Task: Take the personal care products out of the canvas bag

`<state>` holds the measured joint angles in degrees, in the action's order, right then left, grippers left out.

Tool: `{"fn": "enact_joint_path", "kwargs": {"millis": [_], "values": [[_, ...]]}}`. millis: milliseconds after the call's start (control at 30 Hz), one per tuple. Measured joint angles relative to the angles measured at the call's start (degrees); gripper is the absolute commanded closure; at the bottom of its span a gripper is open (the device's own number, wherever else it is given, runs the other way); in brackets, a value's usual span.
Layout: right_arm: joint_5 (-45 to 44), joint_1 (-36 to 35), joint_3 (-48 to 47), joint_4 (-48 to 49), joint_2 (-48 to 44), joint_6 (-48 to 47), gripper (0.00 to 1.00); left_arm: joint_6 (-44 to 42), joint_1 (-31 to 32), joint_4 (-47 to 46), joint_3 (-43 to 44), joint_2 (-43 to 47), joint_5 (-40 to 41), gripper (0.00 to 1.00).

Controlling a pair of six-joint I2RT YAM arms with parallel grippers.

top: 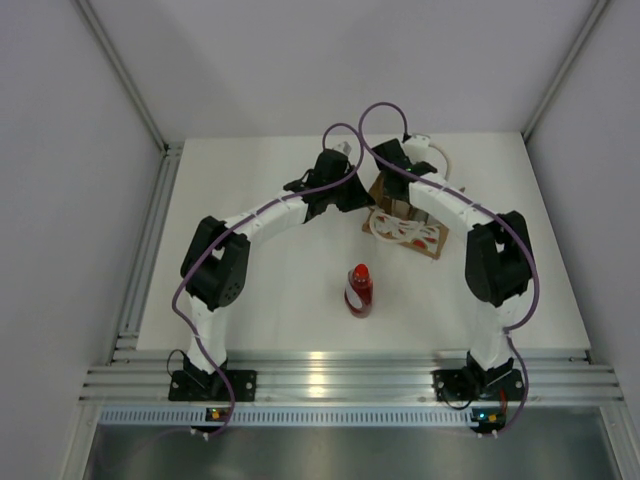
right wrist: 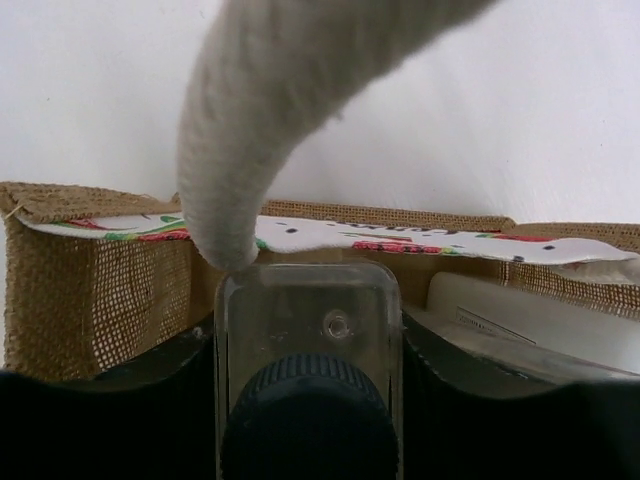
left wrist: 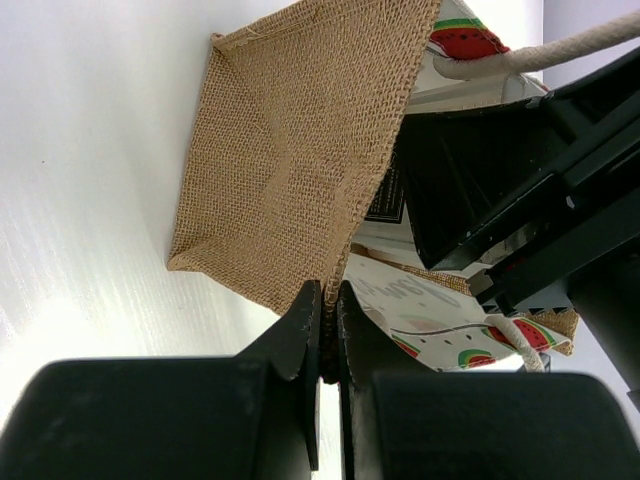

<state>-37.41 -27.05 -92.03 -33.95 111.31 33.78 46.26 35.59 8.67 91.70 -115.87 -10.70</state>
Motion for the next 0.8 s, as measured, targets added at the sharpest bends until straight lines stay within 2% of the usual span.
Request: {"fn": "enact_joint_path", "kwargs": {"millis": [67, 233, 333, 800], "values": [[0.2, 0.0, 0.0, 0.3, 0.1, 0.7, 0.83, -0.1, 0.0, 0.0, 0.0, 0.0, 0.0, 1.0], [0.4, 0.0, 0.0, 0.5, 0.1, 1.4, 0.87, -0.4, -0.1, 0.0, 0.0, 0.0, -0.2, 1.0], [0.6, 0.1, 0.0, 0.5, 0.0, 1.4, 1.0, -0.4, -0.2, 0.0, 0.0, 0.0, -0.4, 1.0], [5.2, -0.2, 0.0, -0.2, -1.4, -0.8, 1.0, -0.4, -0.3, 0.0, 0.0, 0.0, -0.4, 1.0]]}}
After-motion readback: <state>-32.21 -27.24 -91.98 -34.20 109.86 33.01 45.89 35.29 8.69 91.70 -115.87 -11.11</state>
